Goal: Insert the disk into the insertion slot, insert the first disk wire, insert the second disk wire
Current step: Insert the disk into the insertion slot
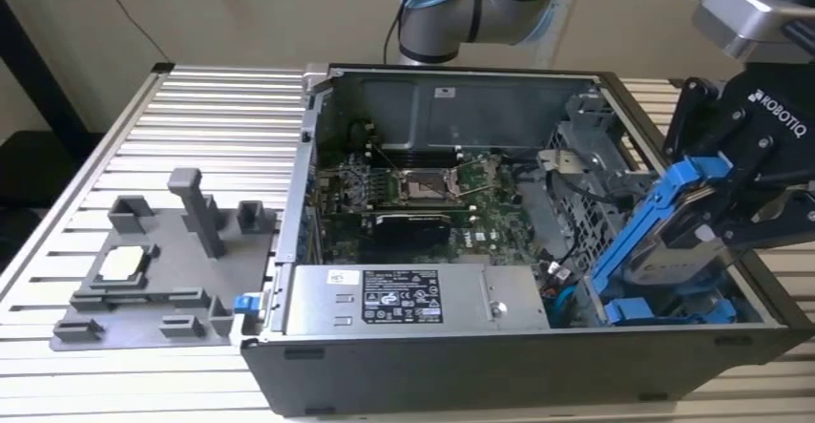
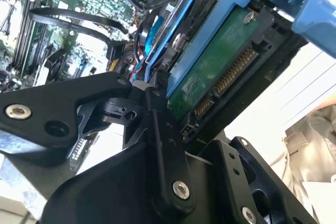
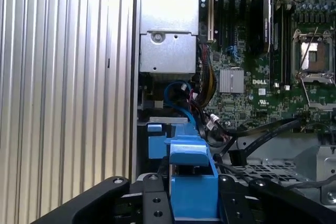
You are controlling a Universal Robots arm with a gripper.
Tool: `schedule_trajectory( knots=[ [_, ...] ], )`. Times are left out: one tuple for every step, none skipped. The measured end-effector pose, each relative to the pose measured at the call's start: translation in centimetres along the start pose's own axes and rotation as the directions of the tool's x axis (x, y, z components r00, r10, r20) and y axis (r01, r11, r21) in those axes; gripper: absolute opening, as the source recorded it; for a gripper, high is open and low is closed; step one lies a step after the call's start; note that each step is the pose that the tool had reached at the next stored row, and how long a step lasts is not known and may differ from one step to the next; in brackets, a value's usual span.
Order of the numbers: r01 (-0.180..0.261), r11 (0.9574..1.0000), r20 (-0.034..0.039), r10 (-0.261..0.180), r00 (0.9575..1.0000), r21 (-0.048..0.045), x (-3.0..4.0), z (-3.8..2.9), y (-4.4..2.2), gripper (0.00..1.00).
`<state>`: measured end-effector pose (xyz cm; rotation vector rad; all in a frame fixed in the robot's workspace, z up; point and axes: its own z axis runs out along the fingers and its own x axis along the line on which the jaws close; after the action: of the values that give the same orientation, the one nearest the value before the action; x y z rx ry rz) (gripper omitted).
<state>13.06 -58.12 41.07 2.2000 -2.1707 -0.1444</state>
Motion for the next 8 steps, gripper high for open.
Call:
schedule_trajectory(
  knots=[
    [0.0,1.0,0.0,0.0,1.0,-0.0034,0.07,0.0,-0.1,0.33],
    [0.0,1.0,0.0001,0.0,1.0,-0.0041,0.1,0.01,-0.19,0.33],
    [0.0,1.0,0.0,0.0,1.0,-0.0045,0.12,0.04,-0.3,0.33],
    [0.0,1.0,0.0005,0.0,1.0,-0.0057,0.12,0.13,-0.38,0.33],
    [0.0,1.0,-0.0002,0.0,1.0,-0.0077,0.13,0.23,-0.43,0.33],
    [-0.001,1.0,-0.0011,0.001,1.0,-0.0094,0.13,0.32,-0.48,0.33],
    [-0.001,0.9999,-0.0014,0.0,1.0,-0.0116,0.13,0.43,-0.53,0.33],
    [-0.001,0.9999,-0.0013,0.001,1.0,-0.0142,0.14,0.57,-0.56,0.33]
  ],
)
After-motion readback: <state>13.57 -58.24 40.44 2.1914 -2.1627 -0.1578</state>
